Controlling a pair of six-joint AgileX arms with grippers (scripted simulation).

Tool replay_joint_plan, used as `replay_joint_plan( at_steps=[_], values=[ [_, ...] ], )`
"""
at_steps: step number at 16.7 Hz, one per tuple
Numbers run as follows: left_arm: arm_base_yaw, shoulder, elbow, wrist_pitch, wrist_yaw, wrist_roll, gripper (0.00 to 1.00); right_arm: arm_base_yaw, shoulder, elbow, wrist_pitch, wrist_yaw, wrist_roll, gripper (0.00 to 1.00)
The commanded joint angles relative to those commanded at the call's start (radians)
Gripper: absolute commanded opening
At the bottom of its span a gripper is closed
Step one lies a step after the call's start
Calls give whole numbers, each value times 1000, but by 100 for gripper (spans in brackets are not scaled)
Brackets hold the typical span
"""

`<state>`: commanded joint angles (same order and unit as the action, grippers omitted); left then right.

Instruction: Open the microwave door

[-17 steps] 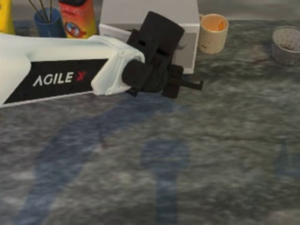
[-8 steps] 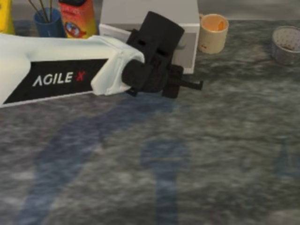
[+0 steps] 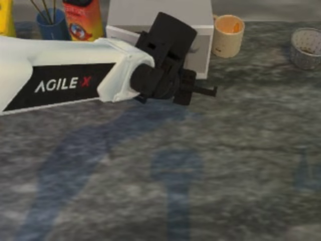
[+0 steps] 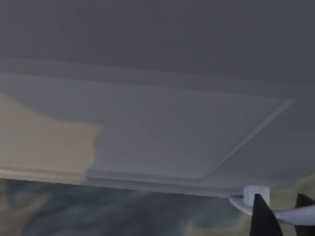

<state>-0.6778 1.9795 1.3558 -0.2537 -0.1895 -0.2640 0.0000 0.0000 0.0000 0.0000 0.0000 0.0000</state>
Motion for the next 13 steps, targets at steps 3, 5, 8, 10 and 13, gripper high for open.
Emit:
replay_joint_plan(
  at_steps=[3, 5, 8, 10, 13],
  values=[
    [-4, -4, -8, 3, 14, 6, 0, 0, 0, 0, 0, 0, 0, 100],
    [4, -18, -22, 14, 24, 22, 0, 0, 0, 0, 0, 0, 0, 100],
    [11, -27, -41, 20, 34, 41, 0, 0, 0, 0, 0, 0, 0, 100],
    [11, -27, -41, 20, 34, 41, 0, 0, 0, 0, 0, 0, 0, 100],
    [11, -27, -41, 20, 34, 41, 0, 0, 0, 0, 0, 0, 0, 100]
  ],
)
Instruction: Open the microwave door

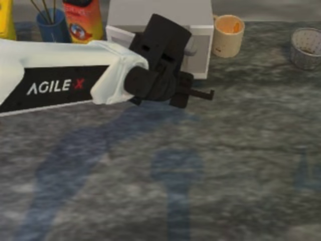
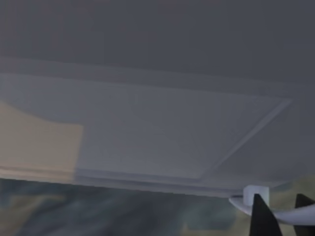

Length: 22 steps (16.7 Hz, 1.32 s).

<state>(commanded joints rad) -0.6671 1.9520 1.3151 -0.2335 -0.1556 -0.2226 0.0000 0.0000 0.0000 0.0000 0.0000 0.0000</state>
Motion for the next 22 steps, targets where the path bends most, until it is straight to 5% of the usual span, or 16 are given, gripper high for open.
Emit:
replay_joint_plan(
  at_steps=[22],
  values=[
    [0, -12, -15, 8, 20, 16, 0, 0, 0, 0, 0, 0, 0, 100]
  ],
)
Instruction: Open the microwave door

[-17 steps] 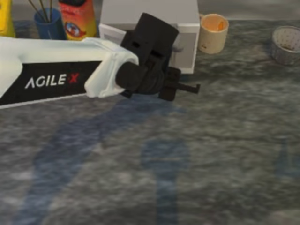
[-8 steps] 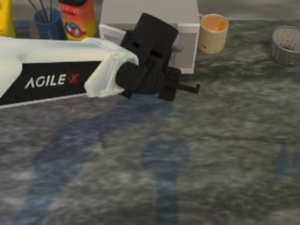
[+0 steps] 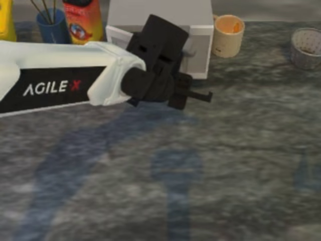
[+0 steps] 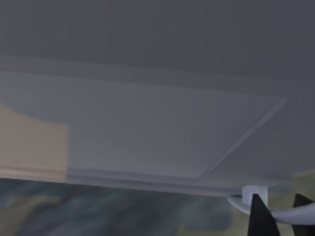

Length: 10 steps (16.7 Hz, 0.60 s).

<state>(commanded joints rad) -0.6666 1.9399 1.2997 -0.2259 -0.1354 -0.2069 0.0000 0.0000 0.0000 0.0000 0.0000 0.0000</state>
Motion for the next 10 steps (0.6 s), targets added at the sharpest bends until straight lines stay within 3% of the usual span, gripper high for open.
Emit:
replay_joint_plan(
  at_steps=[10],
  values=[
    [12, -15, -25, 11, 16, 28, 0, 0, 0, 0, 0, 0, 0, 100]
  ],
)
